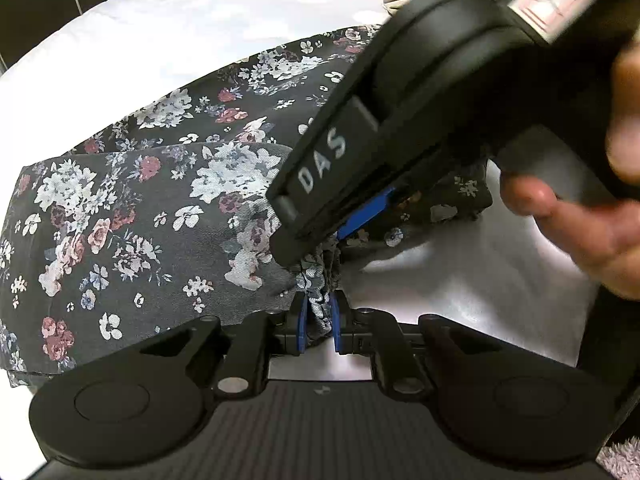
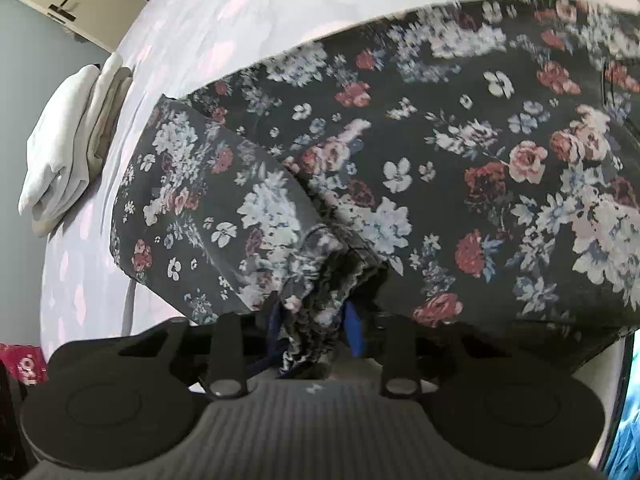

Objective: Fold clothes

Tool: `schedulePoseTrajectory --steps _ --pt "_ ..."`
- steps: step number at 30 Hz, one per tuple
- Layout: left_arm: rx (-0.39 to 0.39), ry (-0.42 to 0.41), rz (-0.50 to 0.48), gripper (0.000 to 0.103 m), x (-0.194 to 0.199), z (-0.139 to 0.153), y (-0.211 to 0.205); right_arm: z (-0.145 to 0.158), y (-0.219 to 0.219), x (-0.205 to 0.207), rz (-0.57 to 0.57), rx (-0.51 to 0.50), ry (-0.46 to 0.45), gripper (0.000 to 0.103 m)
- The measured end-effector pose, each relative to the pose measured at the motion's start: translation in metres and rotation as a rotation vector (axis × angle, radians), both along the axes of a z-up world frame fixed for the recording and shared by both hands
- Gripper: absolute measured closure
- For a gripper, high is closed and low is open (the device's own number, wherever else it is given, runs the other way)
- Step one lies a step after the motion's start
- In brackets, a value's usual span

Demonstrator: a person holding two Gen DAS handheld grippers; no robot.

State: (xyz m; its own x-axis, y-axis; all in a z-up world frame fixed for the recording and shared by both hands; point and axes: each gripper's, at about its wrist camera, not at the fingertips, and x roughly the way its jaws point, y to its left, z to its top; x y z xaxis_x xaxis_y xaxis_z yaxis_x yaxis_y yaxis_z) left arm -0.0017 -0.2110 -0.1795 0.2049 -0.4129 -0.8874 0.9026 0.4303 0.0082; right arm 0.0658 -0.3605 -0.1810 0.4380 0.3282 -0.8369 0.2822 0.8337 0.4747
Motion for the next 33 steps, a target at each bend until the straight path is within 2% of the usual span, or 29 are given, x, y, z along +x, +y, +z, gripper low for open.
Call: schedulePoseTrajectory --steps 4,9,10,13,17,22,28,33 --pt "-0.005 -0.003 -0.001 0.092 -0.002 0.005 0.001 0.005 0.003 -0.002 0.015 -0.032 -0.036 0.075" --pt "-0.049 0.007 0.000 0.069 0.001 0.023 0.013 0.015 -0.002 -0.004 0.027 -0.031 -0.064 0.076" --pt "-0.057 -0.001 0.008 0.062 0.003 0.028 0.017 0.020 -0.002 -0.004 0.045 -0.038 -0.073 0.077" --pt "-0.084 -0.032 0.038 0.056 0.015 0.043 0.032 0.038 -0.007 -0.005 0.071 -0.046 -0.097 0.078" --pt "-0.092 -0.097 0.084 0.056 0.038 0.058 0.052 0.066 -0.018 -0.007 0.088 -0.061 -0.136 0.079" --pt "-0.065 -0.159 0.166 0.056 0.054 0.063 0.082 0.120 -0.046 -0.007 0.062 -0.091 -0.172 0.080" --pt "-0.070 -0.169 0.250 0.056 0.067 0.057 0.102 0.181 -0.074 -0.013 0.028 -0.192 -0.195 0.081" --pt "-0.080 -0.166 0.235 0.056 0.070 0.050 0.103 0.210 -0.099 -0.025 -0.035 -0.247 -0.178 0.082"
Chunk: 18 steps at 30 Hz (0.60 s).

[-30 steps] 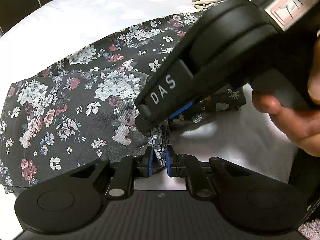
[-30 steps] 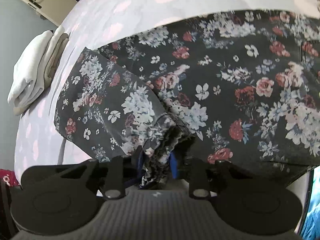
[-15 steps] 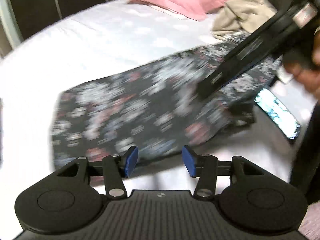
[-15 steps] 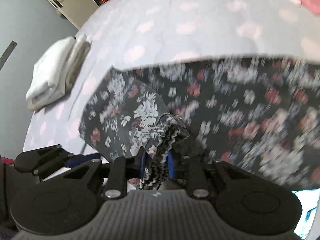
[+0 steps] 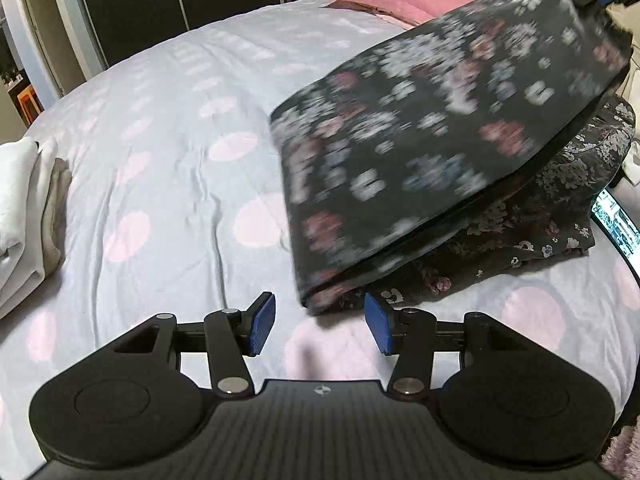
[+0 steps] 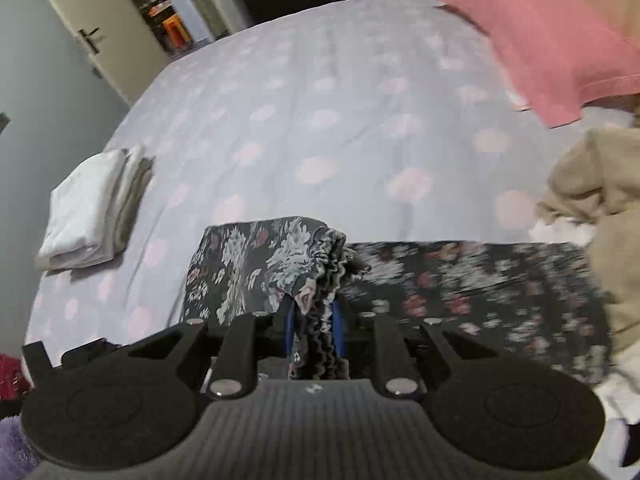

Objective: Fold clothes

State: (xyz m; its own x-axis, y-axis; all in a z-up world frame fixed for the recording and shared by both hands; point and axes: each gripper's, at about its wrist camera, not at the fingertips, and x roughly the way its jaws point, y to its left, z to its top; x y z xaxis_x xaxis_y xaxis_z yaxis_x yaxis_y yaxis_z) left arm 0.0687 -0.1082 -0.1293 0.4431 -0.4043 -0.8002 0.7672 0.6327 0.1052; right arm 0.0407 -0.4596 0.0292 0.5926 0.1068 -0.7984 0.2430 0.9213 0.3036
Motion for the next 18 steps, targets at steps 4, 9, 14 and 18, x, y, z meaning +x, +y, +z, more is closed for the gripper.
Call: schedulePoseTrajectory --steps 4,9,14,18 --pt "-0.009 0.004 -0.039 0.056 -0.001 -0.009 -0.010 0.013 -0.021 -0.012 -0.068 -0.022 0.005 0.083" --pt "0.000 -0.002 -0.082 0.053 -0.008 -0.026 -0.031 0.015 -0.044 -0.027 -0.137 -0.037 0.026 0.083" --pt "0.013 -0.009 -0.102 0.056 -0.009 -0.040 -0.054 0.008 -0.077 -0.038 -0.220 -0.043 0.039 0.083" --pt "0.015 0.055 -0.090 0.081 -0.004 -0.044 -0.068 -0.003 -0.106 -0.043 -0.281 -0.054 0.057 0.084"
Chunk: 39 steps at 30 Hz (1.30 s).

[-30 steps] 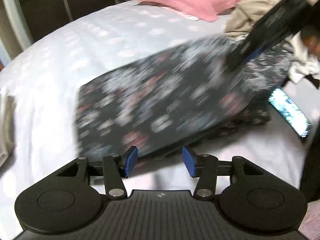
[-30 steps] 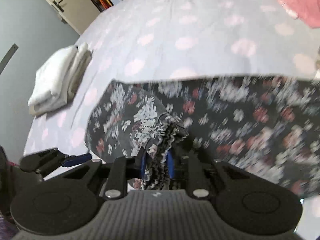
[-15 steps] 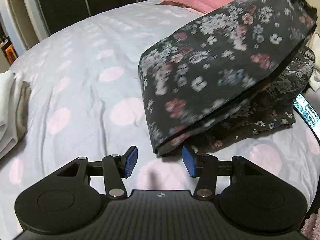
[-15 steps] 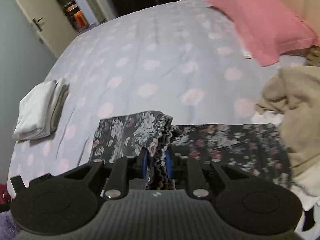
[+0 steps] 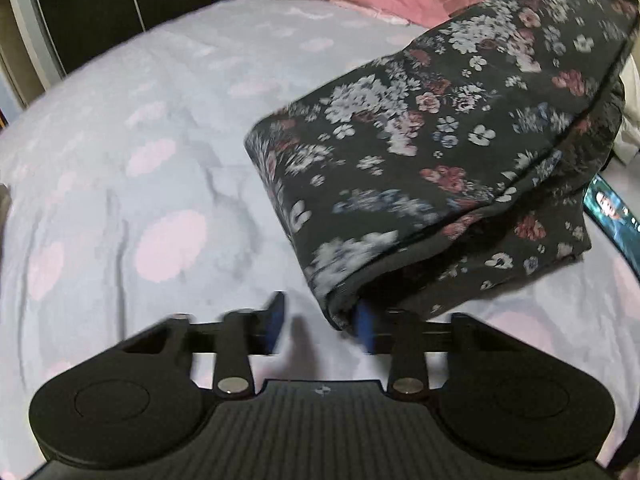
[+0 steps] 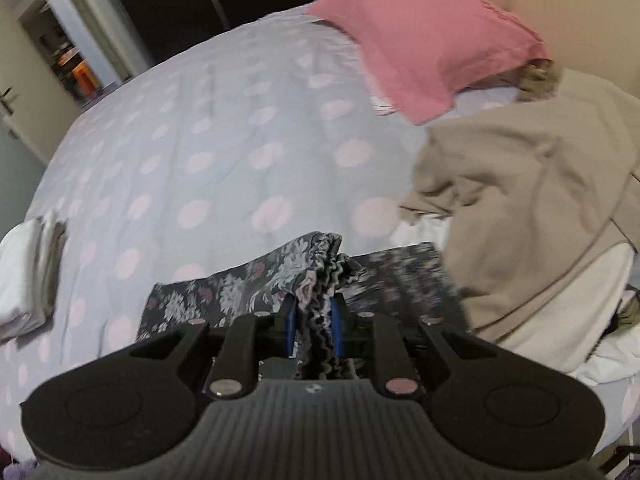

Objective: Fold clothes

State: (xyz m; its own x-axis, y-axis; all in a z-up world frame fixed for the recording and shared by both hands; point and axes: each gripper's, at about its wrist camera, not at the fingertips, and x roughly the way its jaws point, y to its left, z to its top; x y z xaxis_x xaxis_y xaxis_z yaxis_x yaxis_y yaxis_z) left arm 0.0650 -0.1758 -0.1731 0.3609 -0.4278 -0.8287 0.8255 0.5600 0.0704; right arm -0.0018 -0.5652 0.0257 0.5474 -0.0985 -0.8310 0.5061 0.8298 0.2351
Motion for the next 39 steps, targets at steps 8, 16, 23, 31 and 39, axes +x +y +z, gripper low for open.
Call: schedulePoseTrajectory --steps 8,16,23,31,39 --pt "0.060 0.016 0.004 0.092 -0.003 -0.008 -0.013 -0.064 -0.054 0.000 -0.128 0.017 0.074 0.085" --pt "0.062 0.040 -0.006 0.090 0.004 -0.005 -0.010 -0.120 -0.079 -0.002 -0.201 0.015 0.117 0.084" --pt "-0.070 0.121 0.027 0.053 0.018 0.026 0.014 -0.116 -0.081 -0.011 -0.199 -0.009 0.112 0.071" --pt "-0.179 0.220 0.155 0.044 0.063 0.033 0.013 -0.094 -0.075 -0.042 -0.143 -0.075 0.100 0.046" --pt "-0.222 0.430 0.300 0.044 0.104 -0.001 -0.001 -0.128 -0.085 -0.071 -0.181 0.141 0.100 0.032"
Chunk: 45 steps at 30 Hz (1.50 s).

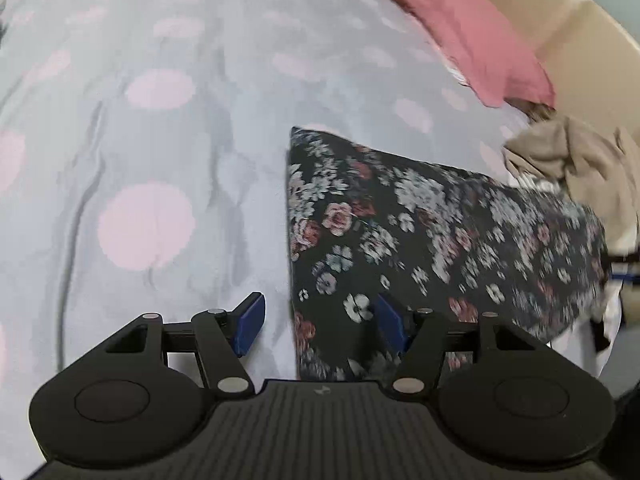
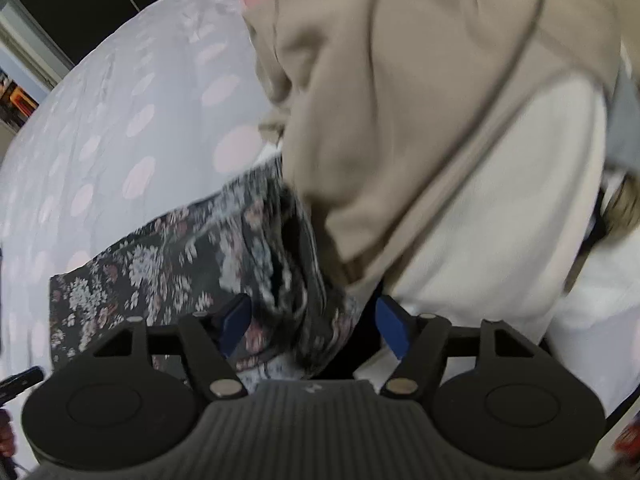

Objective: Fold clothes

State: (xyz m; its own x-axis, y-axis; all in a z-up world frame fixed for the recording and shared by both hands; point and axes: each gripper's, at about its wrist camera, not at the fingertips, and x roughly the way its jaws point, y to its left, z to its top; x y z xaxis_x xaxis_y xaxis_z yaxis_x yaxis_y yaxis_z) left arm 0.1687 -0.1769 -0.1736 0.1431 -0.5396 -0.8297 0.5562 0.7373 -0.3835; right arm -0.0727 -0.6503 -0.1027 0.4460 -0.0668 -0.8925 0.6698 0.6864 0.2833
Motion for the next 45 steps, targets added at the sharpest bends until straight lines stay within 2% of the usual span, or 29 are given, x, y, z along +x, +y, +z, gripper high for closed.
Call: schedulePoseTrajectory --steps 3,9,11,12,13,15,17,19,23,28,32,36,41,45 --pt "0.009 0.044 0.015 0.044 0.007 -0.013 -0.007 -0.019 -0.003 -0.002 -0.050 0.068 -0.025 0.033" --pt "0.033 0.038 0.023 0.046 0.006 -0.029 -0.015 -0.037 -0.004 0.005 -0.095 0.071 -0.005 0.055" --pt "0.031 0.021 0.030 0.051 0.004 -0.028 -0.016 -0.035 0.000 0.006 -0.084 0.049 0.006 0.060" --pt "0.025 0.014 0.034 0.056 0.003 -0.027 -0.016 -0.030 0.003 0.007 -0.083 0.037 0.008 0.063" --pt "0.014 0.012 0.036 0.068 0.002 -0.025 -0.017 -0.023 0.006 0.007 -0.081 0.024 0.008 0.067" --pt "0.018 0.004 0.051 0.074 0.000 -0.022 -0.020 -0.007 0.013 0.008 -0.068 -0.002 -0.006 0.072" --pt "0.032 -0.013 0.074 0.091 -0.001 -0.020 -0.021 0.013 0.020 0.011 -0.056 -0.022 -0.042 0.076" --pt "0.033 -0.025 0.099 0.098 -0.001 -0.017 -0.018 0.031 0.029 0.018 -0.043 -0.050 -0.059 0.078" --pt "0.007 -0.060 0.097 0.100 -0.003 -0.001 -0.012 0.059 0.047 0.043 -0.006 -0.115 -0.061 0.078" --pt "-0.005 -0.130 0.101 0.101 0.001 0.035 0.000 0.093 0.074 0.063 0.050 -0.166 -0.085 0.079" --pt "0.008 -0.217 0.121 0.101 0.010 0.070 0.033 0.116 0.105 0.082 0.107 -0.181 -0.127 0.079" --pt "0.044 -0.293 0.172 0.101 0.019 0.104 0.089 0.126 0.141 0.104 0.169 -0.148 -0.174 0.079" --pt "0.111 -0.369 0.238 0.101 0.019 0.135 0.159 0.119 0.194 0.127 0.267 -0.066 -0.236 0.079" --pt "0.155 -0.378 0.288 0.101 0.012 0.134 0.198 0.096 0.228 0.139 0.344 -0.012 -0.253 0.079"
